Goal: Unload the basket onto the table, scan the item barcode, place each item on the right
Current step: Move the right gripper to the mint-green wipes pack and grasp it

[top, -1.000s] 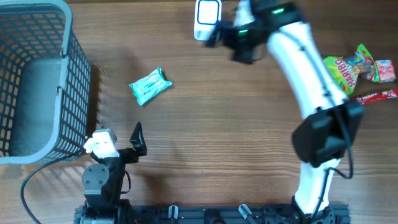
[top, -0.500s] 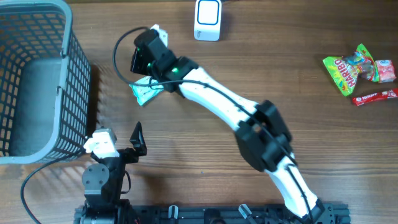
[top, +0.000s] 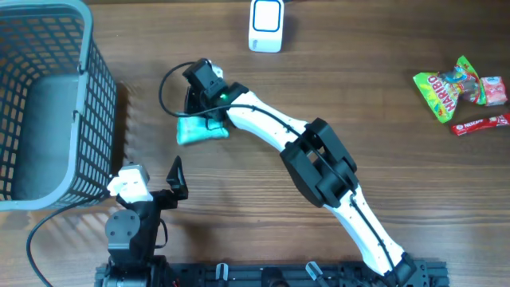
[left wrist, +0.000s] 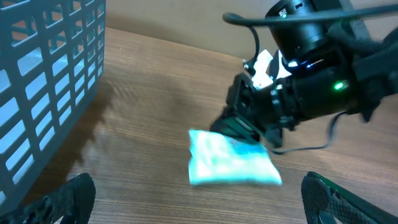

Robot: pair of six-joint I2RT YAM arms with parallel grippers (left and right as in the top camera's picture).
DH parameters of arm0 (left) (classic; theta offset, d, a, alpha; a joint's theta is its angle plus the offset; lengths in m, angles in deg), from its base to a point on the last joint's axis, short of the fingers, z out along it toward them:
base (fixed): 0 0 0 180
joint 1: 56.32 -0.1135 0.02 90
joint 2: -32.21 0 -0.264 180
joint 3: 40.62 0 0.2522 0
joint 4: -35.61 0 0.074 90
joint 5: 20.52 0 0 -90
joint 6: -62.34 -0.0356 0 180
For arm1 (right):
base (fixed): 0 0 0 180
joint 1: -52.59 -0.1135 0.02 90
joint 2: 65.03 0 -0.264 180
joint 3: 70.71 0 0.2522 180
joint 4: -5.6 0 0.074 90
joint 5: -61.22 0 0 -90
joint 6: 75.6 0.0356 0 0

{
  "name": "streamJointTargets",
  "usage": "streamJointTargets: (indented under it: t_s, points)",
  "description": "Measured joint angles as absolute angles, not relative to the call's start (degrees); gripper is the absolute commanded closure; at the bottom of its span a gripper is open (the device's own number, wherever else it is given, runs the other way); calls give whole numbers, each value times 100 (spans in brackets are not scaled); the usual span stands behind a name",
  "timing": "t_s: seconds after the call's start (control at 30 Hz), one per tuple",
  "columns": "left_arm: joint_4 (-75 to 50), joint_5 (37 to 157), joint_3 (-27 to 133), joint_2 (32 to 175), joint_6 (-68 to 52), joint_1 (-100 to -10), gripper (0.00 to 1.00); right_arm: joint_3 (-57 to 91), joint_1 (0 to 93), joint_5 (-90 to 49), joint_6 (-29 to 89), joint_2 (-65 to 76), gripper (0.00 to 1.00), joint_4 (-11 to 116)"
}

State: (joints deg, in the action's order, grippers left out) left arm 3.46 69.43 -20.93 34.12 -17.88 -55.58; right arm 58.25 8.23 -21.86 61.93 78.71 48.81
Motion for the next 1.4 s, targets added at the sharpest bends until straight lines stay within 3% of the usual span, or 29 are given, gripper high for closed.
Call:
streamJointTargets:
  t_s: [0.27,0.33,0.37,0.5,0.57,0.73,0.93,1.4]
  points:
    - [346,6943,-2093,3412,-1788,-5558,0,5867,1116,-2392,5043,7458,93,7329]
    - [346,6943,-2093,3412,-1788,-5558,0,5768,1346,-2667,4611,7327,42,7744]
    - [346,6943,-2093,3412,-1788,-5558,0,5725,1470,-2755,4396,7226,21,7886]
    - [346,6943,-2093,3412,-1788,-5558,0,5663,1807,-2853,4055,6433,12,8061]
    - [346,6943,-2093,3412,-1788,-5558,0,5668,1846,-2752,3966,5971,2,7867]
    - [346,6943,-2093,3412,-1788,-5558,0,5648,1623,-1133,2298,6033,0,7351]
    - [346,6943,-2093,3412,-1788,-5558,0,5515,1527,-623,751,6686,0,7325]
    - [346,6943,-2093,3412,-1788,-5558,0,5513,1085,-263,-417,7292,0,6763]
